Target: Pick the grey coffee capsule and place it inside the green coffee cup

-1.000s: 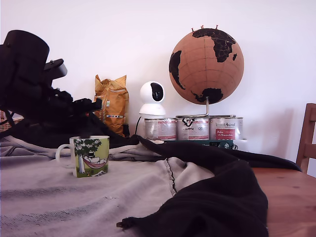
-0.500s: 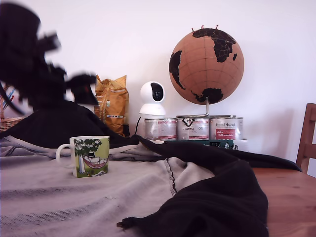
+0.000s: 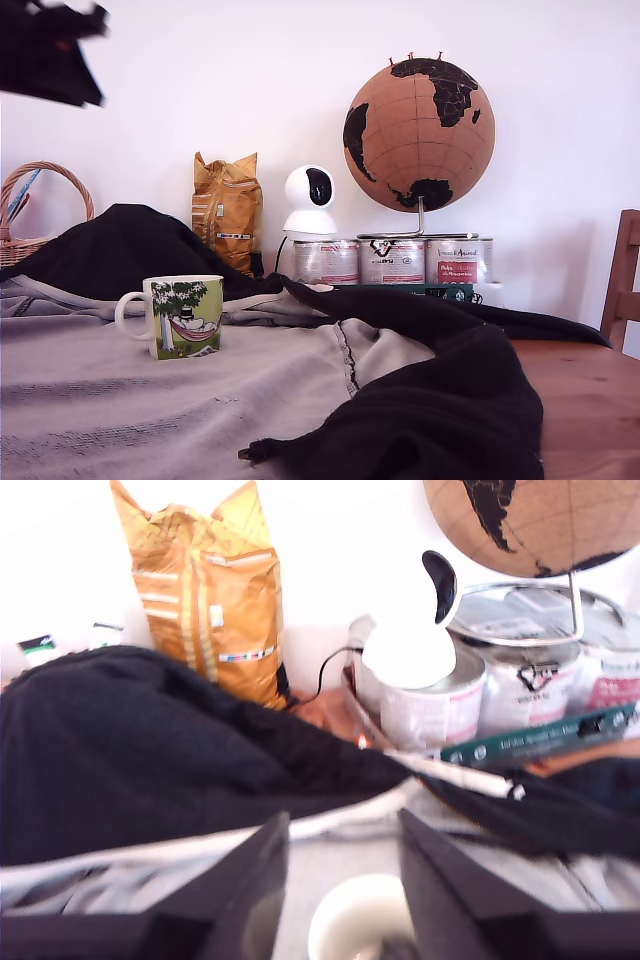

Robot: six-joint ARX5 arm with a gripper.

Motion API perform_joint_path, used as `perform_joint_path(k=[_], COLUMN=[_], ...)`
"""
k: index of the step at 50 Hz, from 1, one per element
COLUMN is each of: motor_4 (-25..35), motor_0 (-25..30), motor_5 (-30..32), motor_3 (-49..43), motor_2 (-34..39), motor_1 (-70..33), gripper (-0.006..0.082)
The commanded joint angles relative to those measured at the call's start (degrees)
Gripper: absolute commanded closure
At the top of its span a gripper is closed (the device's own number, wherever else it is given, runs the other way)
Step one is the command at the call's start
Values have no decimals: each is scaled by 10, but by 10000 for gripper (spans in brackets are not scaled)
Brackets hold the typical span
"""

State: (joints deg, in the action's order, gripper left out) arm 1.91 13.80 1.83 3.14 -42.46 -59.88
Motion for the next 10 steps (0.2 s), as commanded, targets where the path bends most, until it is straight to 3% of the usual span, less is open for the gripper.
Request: perform_joint_path(k=[1,10], motor_4=[9,29], motor_0=[-13,-57], motor_5=[8,13], motor_3=[-15,-70], motor_2=[12,19], motor_1=[22,75], gripper=[791,791])
